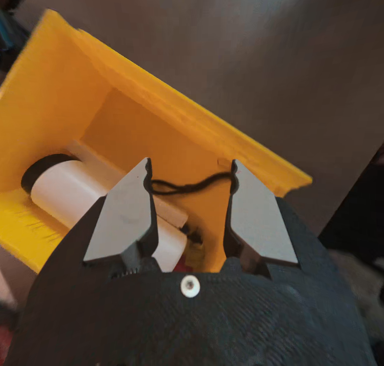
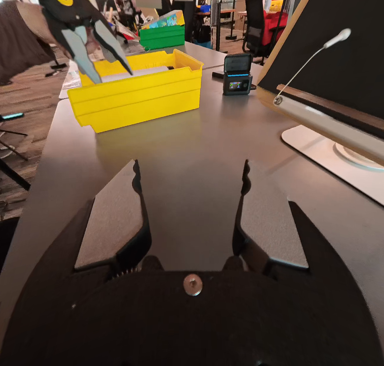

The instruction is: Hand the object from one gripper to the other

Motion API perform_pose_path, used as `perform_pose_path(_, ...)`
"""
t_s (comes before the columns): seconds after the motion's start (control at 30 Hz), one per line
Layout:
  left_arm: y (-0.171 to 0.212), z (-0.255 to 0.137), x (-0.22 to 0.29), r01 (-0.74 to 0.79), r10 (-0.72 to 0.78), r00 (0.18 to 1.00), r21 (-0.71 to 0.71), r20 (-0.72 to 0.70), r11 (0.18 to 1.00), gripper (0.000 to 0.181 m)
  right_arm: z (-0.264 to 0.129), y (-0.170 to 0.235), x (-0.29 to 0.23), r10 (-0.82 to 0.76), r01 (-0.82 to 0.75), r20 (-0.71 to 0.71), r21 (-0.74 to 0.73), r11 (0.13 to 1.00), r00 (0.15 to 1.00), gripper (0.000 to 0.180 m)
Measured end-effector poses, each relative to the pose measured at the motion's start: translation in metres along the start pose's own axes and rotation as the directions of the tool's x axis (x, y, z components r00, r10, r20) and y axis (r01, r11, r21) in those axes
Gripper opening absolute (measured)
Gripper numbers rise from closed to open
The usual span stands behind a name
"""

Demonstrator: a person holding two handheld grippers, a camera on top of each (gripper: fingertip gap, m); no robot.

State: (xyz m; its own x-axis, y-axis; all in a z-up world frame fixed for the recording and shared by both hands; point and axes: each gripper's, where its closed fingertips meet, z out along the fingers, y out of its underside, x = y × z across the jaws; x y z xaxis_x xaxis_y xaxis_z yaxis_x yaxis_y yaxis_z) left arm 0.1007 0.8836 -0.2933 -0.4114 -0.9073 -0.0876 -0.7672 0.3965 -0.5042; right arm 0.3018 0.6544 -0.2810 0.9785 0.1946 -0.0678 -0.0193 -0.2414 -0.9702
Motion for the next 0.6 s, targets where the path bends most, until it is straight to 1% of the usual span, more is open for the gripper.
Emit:
perform_pose_path(0.07,0.026,0.014,0.008,-0.139,0.139,0.990,-0.169,-0.012,0.976,0.071,0.003,0.004,0.000,0.009,-0.009,0.004,-0.012,1.000,1.000,0.096)
perform_pose_path(0.1,0.036,0.021,0.013,-0.187,0.181,0.982,-0.236,-0.045,0.954,0.070,0.003,0.005,-0.001,0.011,-0.011,0.008,-0.014,1.000,1.000,0.096)
perform_pose_path(0.17,0.050,0.035,0.022,-0.256,0.229,0.966,-0.313,-0.119,0.915,0.068,0.004,0.006,-0.002,0.014,-0.014,0.012,-0.013,1.000,1.000,0.096)
perform_pose_path(0.27,0.073,0.049,0.021,-0.334,0.278,0.942,-0.431,-0.189,0.838,0.052,0.001,0.005,-0.003,0.014,-0.014,0.006,-0.003,1.000,1.000,0.095)
perform_pose_path(0.3,0.077,0.051,0.025,-0.347,0.270,0.935,-0.442,-0.229,0.827,0.039,0.000,0.005,-0.002,0.014,-0.014,0.002,0.002,1.000,1.000,0.094)
perform_pose_path(0.33,0.071,0.054,0.025,-0.341,0.270,0.937,-0.409,-0.222,0.847,0.025,0.000,0.004,-0.002,0.015,-0.015,-0.002,0.004,1.000,1.000,0.094)
perform_pose_path(0.37,0.069,0.055,0.023,-0.351,0.289,0.934,-0.397,-0.209,0.848,0.021,-0.001,0.004,-0.001,0.014,-0.014,-0.004,0.006,1.000,1.000,0.093)
perform_pose_path(0.4,0.067,0.057,0.019,-0.364,0.319,0.931,-0.388,-0.177,0.847,0.017,-0.002,0.003,-0.001,0.014,-0.014,-0.006,0.010,1.000,1.000,0.093)
perform_pose_path(0.43,0.063,0.057,0.012,-0.370,0.354,0.928,-0.373,-0.113,0.851,0.014,-0.003,0.002,-0.001,0.016,-0.016,-0.003,0.014,1.000,1.000,0.093)
perform_pose_path(0.53,0.051,0.049,-0.006,-0.339,0.376,0.925,-0.323,0.057,0.884,0.003,-0.004,0.000,0.000,0.010,-0.010,-0.007,0.015,1.000,1.000,0.091)
perform_pose_path(0.6,0.034,0.030,-0.026,-0.308,0.373,0.896,-0.268,0.241,0.913,0.000,-0.005,-0.001,0.003,-0.009,0.010,-0.038,0.011,1.000,0.999,0.086)
